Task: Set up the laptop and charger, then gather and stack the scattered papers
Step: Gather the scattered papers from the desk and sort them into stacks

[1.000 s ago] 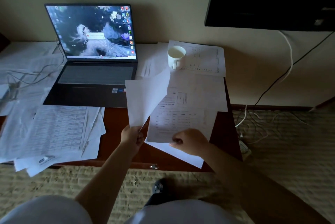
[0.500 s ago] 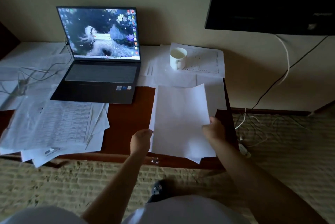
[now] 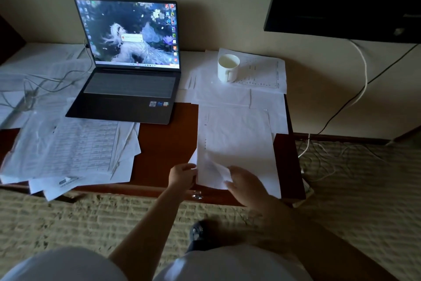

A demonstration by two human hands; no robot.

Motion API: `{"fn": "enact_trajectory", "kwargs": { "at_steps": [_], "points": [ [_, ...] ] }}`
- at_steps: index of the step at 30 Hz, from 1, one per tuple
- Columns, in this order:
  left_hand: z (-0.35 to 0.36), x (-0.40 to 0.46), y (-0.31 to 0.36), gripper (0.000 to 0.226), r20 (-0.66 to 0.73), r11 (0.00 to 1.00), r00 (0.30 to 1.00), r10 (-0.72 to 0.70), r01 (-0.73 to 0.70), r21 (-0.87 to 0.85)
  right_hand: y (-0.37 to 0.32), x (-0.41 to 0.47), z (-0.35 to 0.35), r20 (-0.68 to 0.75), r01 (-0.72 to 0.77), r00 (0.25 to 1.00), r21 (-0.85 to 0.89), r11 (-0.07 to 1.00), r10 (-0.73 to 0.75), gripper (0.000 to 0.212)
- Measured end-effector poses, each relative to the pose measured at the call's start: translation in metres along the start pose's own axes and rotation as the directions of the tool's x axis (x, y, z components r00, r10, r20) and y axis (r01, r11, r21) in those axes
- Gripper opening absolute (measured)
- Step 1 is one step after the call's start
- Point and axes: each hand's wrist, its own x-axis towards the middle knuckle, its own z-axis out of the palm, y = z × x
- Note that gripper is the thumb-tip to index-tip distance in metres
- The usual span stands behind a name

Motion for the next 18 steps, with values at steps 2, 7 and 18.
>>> {"fn": "enact_trajectory", "kwargs": {
  "at_steps": [2, 7, 18],
  "points": [
    [0.001, 0.003, -0.002, 0.028, 0.023, 0.999, 1.0, 0.021, -0.021, 0.042, 0.003, 0.003, -0.012, -0.123, -0.171, 0.971, 0.255, 0.952, 0.207, 0.036],
    [0.007, 0.001, -0.003, 0.04, -0.062, 0.999, 0.997, 0.043, -0.043, 0.002, -0.004, 0.008, -0.023, -0.619, -0.091, 0.77, 0.132, 0.987, 0.154, 0.076],
    [0.018, -0.004, -0.006, 0.025, 0.258, 0.784, 0.962, -0.094, 0.231, -0.576, -0.022, 0.016, -0.008, -0.023, 0.009, 1.0, 0.245, 0.97, -0.004, 0.041]
  ]
}}
